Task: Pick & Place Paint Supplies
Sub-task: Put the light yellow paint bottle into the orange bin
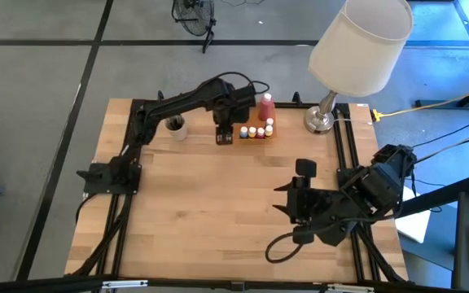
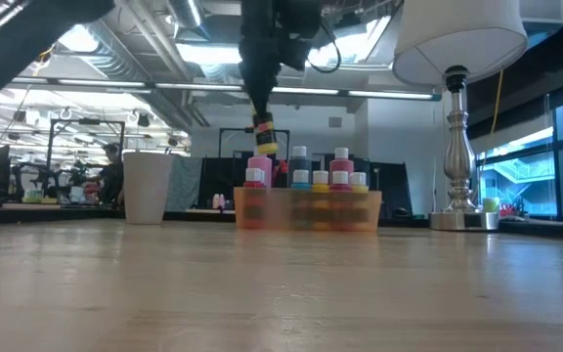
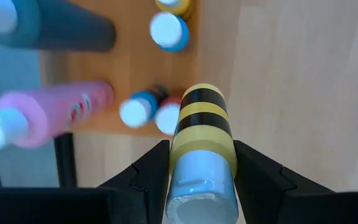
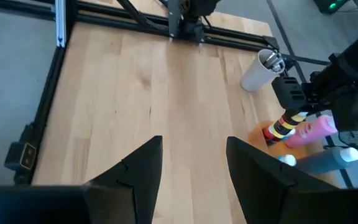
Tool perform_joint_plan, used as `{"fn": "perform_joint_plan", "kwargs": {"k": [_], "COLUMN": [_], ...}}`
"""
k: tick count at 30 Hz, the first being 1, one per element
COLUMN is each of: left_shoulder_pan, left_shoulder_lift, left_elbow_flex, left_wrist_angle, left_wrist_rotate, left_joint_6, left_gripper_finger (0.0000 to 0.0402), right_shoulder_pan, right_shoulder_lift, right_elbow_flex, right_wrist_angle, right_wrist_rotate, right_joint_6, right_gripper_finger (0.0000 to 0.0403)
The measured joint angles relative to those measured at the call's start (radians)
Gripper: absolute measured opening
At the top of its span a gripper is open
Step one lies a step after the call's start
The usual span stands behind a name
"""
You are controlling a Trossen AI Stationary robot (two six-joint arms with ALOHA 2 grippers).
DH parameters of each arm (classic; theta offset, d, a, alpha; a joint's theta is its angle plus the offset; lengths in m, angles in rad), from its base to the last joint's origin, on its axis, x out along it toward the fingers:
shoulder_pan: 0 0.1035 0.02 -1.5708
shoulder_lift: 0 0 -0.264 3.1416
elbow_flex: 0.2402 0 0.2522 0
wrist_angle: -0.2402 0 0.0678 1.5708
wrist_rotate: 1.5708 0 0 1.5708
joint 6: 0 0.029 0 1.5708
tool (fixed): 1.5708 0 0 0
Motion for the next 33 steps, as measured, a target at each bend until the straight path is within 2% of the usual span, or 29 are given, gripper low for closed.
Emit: {"fn": "perform_joint_plan", "kwargs": {"k": [4, 11, 16, 33], "left_shoulder_pan": [0.019, 0.04, 0.042, 0.045], "left_shoulder_lift": [0.048, 0.092, 0.096, 0.097], "left_elbow_flex": [0.045, 0.048, 0.048, 0.048], "left_wrist_angle": [0.0, 0.006, 0.072, 0.103], "left_wrist_rotate": [0.0, 0.0, 0.003, -0.037], "left_joint_6": [0.054, 0.11, 0.148, 0.2], "left_gripper_finger": [0.0147, 0.0147, 0.0147, 0.0147], "right_shoulder_pan": [-0.001, -0.002, -0.007, -0.017], "right_shoulder_lift": [-0.002, -0.006, -0.01, -0.01], "right_elbow_flex": [0.0, 0.0, 0.0, 0.0], "right_wrist_angle": [-0.036, -0.079, -0.091, -0.108], "right_wrist_rotate": [0.0, 0.0, 0.005, 0.008], "right_joint_6": [0.015, 0.059, 0.071, 0.081], "right_gripper_finger": [0.0181, 0.0181, 0.0174, 0.0131]}}
